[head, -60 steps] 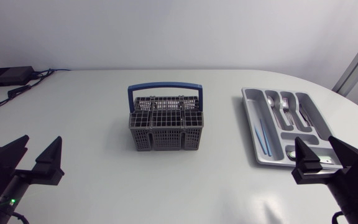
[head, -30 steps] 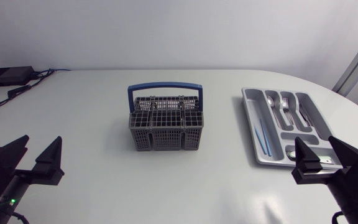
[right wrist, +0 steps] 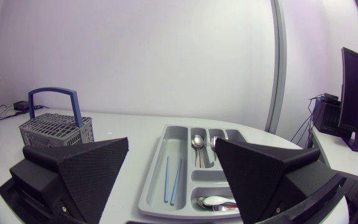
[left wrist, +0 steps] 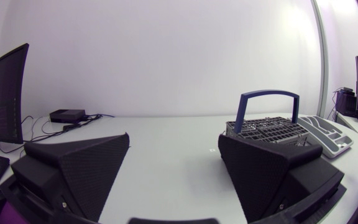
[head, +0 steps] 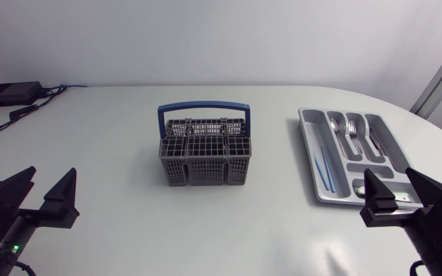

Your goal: Unload the cutlery basket into the drawer organizer.

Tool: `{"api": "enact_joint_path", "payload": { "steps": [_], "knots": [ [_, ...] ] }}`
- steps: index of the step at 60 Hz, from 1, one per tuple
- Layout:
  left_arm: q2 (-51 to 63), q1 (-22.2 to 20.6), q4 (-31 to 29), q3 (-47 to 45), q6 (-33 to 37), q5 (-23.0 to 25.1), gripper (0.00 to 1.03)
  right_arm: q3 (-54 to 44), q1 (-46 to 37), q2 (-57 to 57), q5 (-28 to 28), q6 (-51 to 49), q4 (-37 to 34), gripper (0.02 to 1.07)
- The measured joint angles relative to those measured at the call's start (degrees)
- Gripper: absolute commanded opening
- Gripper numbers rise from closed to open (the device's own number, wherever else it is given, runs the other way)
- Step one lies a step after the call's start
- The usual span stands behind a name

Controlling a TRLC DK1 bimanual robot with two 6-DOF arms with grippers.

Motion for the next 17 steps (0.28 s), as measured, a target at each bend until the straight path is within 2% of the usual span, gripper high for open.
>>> {"api": "enact_joint_path", "payload": {
  "steps": [17],
  "knots": [
    [0.0, 0.0, 0.0, 0.0, 0.0, 0.0, 0.99, 0.0, 0.0, 0.0, 0.0, 0.0, 0.0, 1.02]
  ]
}}
